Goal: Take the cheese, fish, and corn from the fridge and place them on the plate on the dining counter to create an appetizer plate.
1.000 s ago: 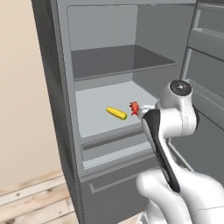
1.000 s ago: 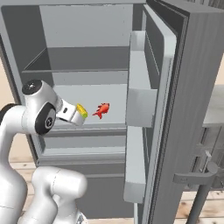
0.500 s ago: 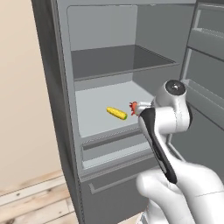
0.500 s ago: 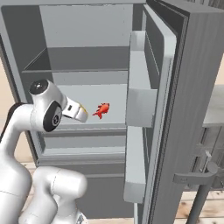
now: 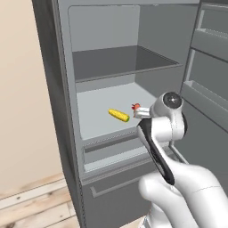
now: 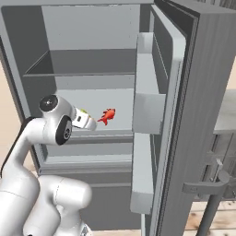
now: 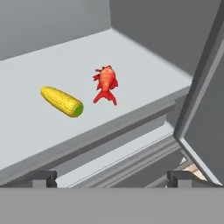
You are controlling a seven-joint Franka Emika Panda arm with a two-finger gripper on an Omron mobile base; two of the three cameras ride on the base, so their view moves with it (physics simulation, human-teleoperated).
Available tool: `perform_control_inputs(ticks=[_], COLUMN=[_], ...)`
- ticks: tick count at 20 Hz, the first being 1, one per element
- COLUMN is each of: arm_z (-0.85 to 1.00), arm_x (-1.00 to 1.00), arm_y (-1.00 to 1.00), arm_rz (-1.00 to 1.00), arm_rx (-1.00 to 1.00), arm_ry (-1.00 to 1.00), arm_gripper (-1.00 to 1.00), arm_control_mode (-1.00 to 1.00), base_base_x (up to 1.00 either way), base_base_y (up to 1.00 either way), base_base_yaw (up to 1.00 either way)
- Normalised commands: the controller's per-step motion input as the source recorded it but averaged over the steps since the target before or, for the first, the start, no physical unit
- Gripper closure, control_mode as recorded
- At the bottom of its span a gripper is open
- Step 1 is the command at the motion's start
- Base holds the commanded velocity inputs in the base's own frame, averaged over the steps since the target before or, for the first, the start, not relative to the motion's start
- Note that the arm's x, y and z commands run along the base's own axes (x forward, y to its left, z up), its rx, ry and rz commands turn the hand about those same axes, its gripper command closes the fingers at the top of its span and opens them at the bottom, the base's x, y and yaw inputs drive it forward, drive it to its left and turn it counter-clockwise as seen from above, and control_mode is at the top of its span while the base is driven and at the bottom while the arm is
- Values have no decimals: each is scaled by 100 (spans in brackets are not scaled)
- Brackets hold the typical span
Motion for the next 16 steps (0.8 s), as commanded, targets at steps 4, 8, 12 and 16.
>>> perform_control_inputs(ticks=[4, 8, 12, 16], arm_z=[-3, -8, -14, -16], arm_x=[45, 40, 39, 37], arm_y=[-2, -7, -9, -6], arm_rz=[0, 0, 0, 0], arm_rx=[0, 0, 0, 0], arm_ry=[0, 0, 0, 0], arm_gripper=[-100, -100, -100, -100], arm_control_mode=[-100, -100, -100, -100], base_base_x=[0, 0, 0, 0], base_base_y=[0, 0, 0, 0], base_base_yaw=[0, 0, 0, 0])
